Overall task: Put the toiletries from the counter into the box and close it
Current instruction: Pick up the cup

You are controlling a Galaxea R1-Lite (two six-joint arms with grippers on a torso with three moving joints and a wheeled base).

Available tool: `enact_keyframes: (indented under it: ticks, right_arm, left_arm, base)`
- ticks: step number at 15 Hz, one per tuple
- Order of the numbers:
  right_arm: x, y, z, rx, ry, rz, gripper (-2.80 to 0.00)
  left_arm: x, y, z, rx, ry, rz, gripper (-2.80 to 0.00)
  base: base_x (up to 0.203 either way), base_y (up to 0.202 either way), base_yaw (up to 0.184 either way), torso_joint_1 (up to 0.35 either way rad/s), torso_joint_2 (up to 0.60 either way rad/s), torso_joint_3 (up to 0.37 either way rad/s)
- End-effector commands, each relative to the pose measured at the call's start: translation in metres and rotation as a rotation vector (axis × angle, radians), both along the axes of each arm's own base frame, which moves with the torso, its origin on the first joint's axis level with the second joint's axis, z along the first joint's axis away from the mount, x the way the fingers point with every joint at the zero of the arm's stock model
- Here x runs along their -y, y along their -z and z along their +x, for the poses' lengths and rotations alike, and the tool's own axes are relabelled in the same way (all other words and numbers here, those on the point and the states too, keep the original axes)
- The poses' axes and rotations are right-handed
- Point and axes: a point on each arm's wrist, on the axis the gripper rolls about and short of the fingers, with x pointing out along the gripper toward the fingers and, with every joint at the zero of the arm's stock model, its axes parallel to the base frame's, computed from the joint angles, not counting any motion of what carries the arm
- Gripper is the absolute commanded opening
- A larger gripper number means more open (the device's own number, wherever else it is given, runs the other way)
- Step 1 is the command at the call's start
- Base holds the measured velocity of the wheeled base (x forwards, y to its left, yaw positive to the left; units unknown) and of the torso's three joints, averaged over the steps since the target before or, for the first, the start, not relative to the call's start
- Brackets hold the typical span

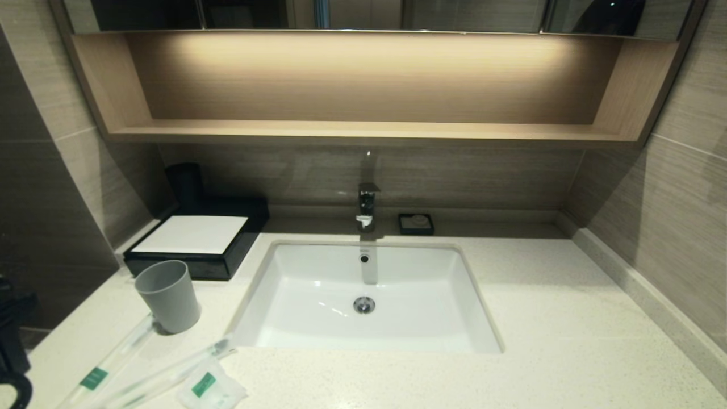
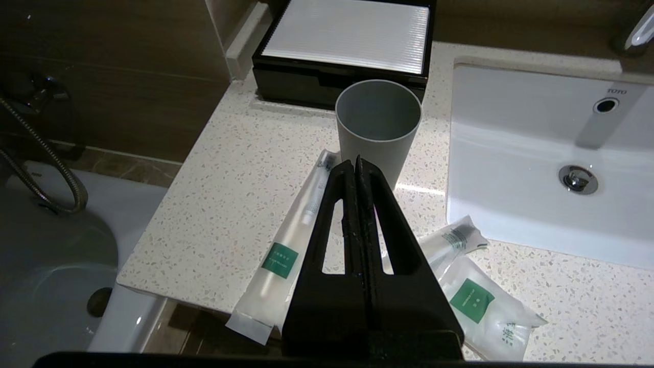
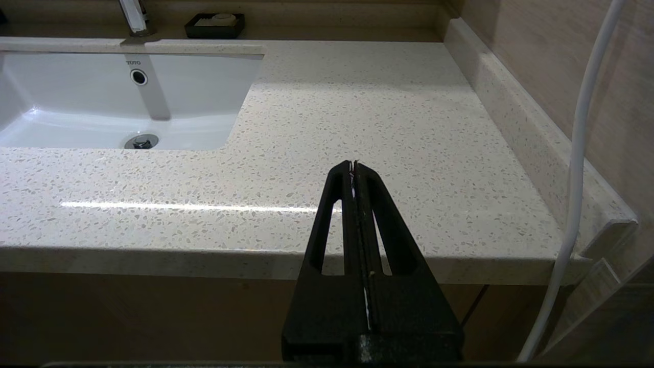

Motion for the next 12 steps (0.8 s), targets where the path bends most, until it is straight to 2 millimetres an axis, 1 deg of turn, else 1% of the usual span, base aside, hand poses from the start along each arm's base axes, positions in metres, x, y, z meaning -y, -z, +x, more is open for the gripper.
enact_keyframes:
  ticks: [1, 5, 8, 9, 10, 12]
  right_arm:
    - [0.0, 0.0, 0.0, -0.001, 0.0, 0.001, -2.8]
    - [0.0, 0.0, 0.0, -0.001, 0.0, 0.0, -2.8]
    - [0.0, 0.0, 0.0, -0.001, 0.0, -0.001, -2.8]
    - [0.0, 0.0, 0.0, -0.001, 0.0, -0.001, -2.8]
    - [0.0, 0.0, 0.0, 0.0, 0.0, 0.0, -2.8]
    - [0.0, 0.0, 0.0, 0.0, 0.0, 0.0, -2.8]
  left_arm:
    - [0.0, 0.007, 0.016, -0.078, 0.005, 0.015, -2.8]
    - [0.001, 0.013, 0.023, -0.13, 0.029, 0.027, -2.8]
    - [0.001, 0.022, 0.019, -0.158, 0.033, 0.033, -2.8]
    - [0.001, 0.026, 0.017, -0.165, 0.033, 0.031, 0.0]
    - [0.001, 0.029, 0.014, -0.17, 0.038, 0.028, 0.0]
    - [0.001, 0.03, 0.016, -0.181, 0.048, 0.019, 0.0]
  base:
    - [0.0, 0.0, 0.0, 0.0, 0.0, 0.0]
    - [0.0, 0.0, 0.0, 0.0, 0.0, 0.0]
    - [0.0, 0.0, 0.0, 0.0, 0.0, 0.0]
    - [0.0, 0.0, 0.0, 0.0, 0.0, 0.0]
    - [0.0, 0.0, 0.0, 0.0, 0.0, 0.0]
    - [0.0, 0.0, 0.0, 0.0, 0.0, 0.0]
